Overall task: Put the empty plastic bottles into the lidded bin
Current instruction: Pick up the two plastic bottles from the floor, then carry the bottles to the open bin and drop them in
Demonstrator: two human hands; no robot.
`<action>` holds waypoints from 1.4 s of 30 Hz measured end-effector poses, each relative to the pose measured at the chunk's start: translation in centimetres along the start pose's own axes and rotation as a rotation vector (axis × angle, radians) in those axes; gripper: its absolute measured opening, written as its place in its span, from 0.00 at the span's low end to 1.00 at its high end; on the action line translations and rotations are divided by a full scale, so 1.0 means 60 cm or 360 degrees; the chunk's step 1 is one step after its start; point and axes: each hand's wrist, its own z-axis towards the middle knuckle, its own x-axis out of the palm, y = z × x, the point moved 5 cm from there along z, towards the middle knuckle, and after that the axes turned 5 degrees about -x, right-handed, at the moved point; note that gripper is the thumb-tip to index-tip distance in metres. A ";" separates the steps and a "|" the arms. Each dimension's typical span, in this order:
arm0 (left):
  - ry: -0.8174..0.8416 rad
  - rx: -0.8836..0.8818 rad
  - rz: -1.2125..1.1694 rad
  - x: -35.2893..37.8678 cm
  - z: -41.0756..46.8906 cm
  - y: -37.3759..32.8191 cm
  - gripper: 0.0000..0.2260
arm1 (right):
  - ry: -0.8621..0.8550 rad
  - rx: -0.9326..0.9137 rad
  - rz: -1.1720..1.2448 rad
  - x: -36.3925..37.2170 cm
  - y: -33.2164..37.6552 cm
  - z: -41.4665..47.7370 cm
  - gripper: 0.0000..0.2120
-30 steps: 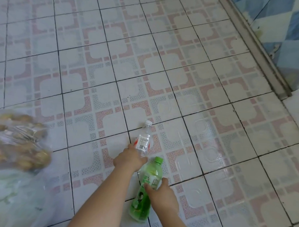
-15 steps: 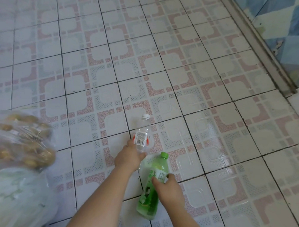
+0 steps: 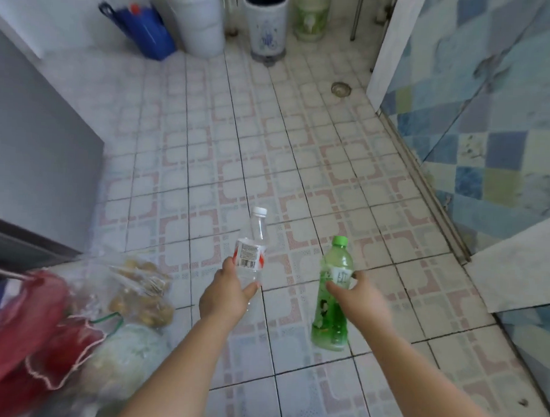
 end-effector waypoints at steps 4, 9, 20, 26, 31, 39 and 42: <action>-0.0110 0.0031 -0.0116 -0.204 -0.100 -0.065 0.28 | -0.0142 -0.0097 -0.0064 -0.167 0.166 -0.104 0.20; -0.0218 0.0099 -0.0286 -0.457 -0.223 -0.149 0.28 | -0.0238 -0.0247 -0.0064 -0.331 0.368 -0.246 0.23; -0.0564 0.0428 -0.0409 -0.811 -0.336 -0.224 0.30 | -0.0563 -0.0698 0.0024 -0.529 0.675 -0.431 0.26; -0.0642 0.0478 -0.0570 -0.862 -0.309 -0.286 0.33 | -0.0708 -0.0804 0.0181 -0.573 0.749 -0.395 0.26; -0.0729 0.0511 -0.0613 -0.899 -0.240 -0.383 0.34 | -0.0759 -0.0912 0.0232 -0.616 0.813 -0.304 0.28; -0.0807 0.0525 -0.0681 -0.942 -0.072 -0.591 0.34 | -0.0755 -0.1038 0.0183 -0.744 0.944 -0.070 0.28; -0.0883 0.0481 -0.0679 -0.964 -0.004 -0.660 0.33 | -0.0774 -0.1042 0.0141 -0.786 0.990 0.022 0.27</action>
